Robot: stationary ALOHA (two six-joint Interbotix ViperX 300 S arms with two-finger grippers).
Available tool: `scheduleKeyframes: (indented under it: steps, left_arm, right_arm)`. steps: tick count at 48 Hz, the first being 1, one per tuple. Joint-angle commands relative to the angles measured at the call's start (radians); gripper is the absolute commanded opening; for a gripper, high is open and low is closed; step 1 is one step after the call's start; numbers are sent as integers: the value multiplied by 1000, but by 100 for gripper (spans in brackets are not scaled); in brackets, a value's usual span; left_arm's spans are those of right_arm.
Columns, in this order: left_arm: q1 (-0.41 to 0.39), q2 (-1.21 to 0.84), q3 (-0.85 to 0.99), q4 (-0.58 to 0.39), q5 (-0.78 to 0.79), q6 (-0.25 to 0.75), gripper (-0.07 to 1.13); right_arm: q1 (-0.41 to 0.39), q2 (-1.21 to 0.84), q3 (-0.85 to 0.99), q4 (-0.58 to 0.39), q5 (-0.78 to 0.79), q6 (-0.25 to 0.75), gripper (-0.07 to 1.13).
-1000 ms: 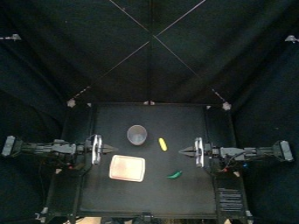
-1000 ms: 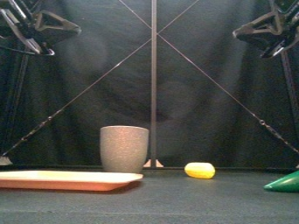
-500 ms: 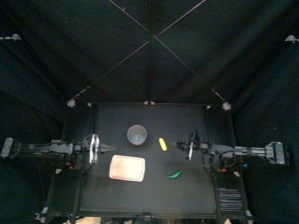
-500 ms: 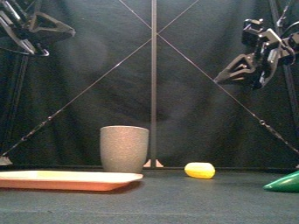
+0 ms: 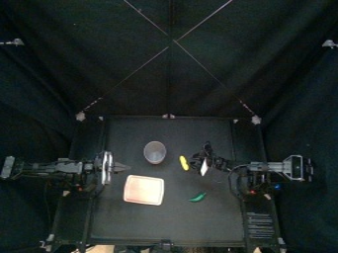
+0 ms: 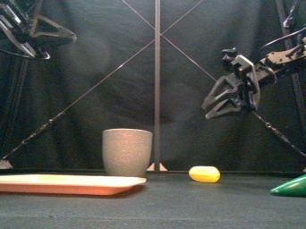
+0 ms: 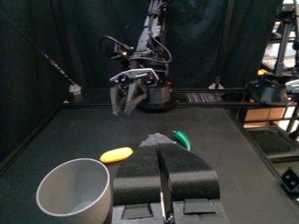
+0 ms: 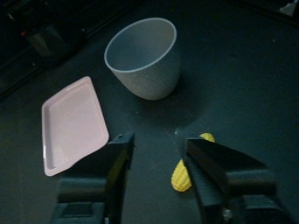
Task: Pick the corn then place it on the pink plate
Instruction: Pick the corn
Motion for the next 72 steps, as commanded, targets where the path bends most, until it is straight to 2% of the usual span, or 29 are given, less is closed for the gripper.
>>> scheduleKeyframes:
  steps: [1, 9, 22, 35, 50, 72]
  left_arm:
    - [3, 2, -31, 3, -3, 2, -3]
    - [5, 0, -34, 3, -3, 2, -3]
    - [5, 0, -35, 3, -2, 2, -3]
    - [5, 0, -34, 3, -2, 2, -3]
    - [6, 0, -35, 5, -2, 2, -3]
    - [12, -2, -35, 5, -2, 3, -3]
  right_arm:
    - [6, 66, -49, 2, -5, 2, 94]
    - [2, 176, -84, -2, -5, 0, 102]
    - [-26, 311, -126, 5, 49, 0, 102]
    - [-80, 342, -138, -3, 104, 0, 102]
    - [-75, 356, -153, 5, 156, 2, 102]
    - [-44, 459, -272, 3, 233, 2, 102]
